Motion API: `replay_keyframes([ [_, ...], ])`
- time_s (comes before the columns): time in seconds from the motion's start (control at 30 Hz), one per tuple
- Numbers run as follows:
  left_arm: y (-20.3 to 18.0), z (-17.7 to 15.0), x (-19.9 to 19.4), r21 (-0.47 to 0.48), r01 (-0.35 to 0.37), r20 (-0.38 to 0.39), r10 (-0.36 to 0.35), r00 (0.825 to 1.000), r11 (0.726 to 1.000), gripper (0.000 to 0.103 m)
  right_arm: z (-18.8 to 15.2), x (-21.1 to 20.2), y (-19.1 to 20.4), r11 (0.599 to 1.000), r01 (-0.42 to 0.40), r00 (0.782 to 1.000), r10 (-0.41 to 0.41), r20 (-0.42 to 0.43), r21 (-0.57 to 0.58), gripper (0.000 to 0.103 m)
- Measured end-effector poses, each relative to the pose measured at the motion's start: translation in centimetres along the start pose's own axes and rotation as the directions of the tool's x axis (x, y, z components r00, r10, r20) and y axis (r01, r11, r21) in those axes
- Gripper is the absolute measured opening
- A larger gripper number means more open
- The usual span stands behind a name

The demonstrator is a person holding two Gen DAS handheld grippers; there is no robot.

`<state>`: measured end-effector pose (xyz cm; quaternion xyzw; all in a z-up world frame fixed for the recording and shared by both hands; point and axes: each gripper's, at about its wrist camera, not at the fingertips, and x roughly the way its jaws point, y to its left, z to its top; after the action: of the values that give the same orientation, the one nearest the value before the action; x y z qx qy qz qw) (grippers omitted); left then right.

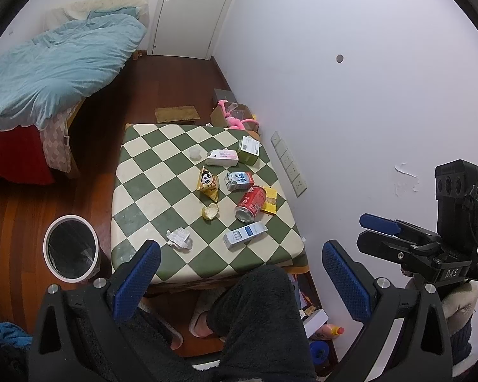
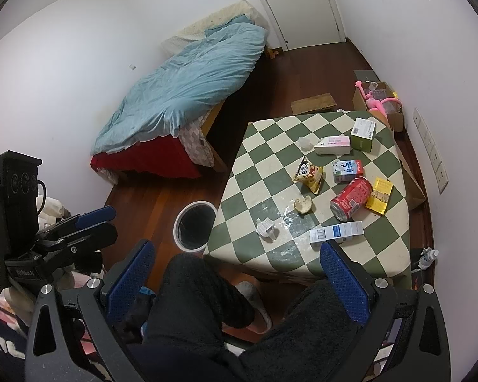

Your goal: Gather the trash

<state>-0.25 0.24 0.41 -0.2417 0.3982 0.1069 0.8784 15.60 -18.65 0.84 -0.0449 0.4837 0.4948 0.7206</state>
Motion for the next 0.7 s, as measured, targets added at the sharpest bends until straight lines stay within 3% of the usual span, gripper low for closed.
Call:
replay_keyframes([
  [0.7, -0.04, -0.20, -0.15, 0.002, 0.007, 0.000, -0.007, 1.000, 1.000, 0.103, 0.28, 0.17, 0.39, 1.000, -0.001, 1.000, 0.001, -0.002, -0.006, 0.103],
])
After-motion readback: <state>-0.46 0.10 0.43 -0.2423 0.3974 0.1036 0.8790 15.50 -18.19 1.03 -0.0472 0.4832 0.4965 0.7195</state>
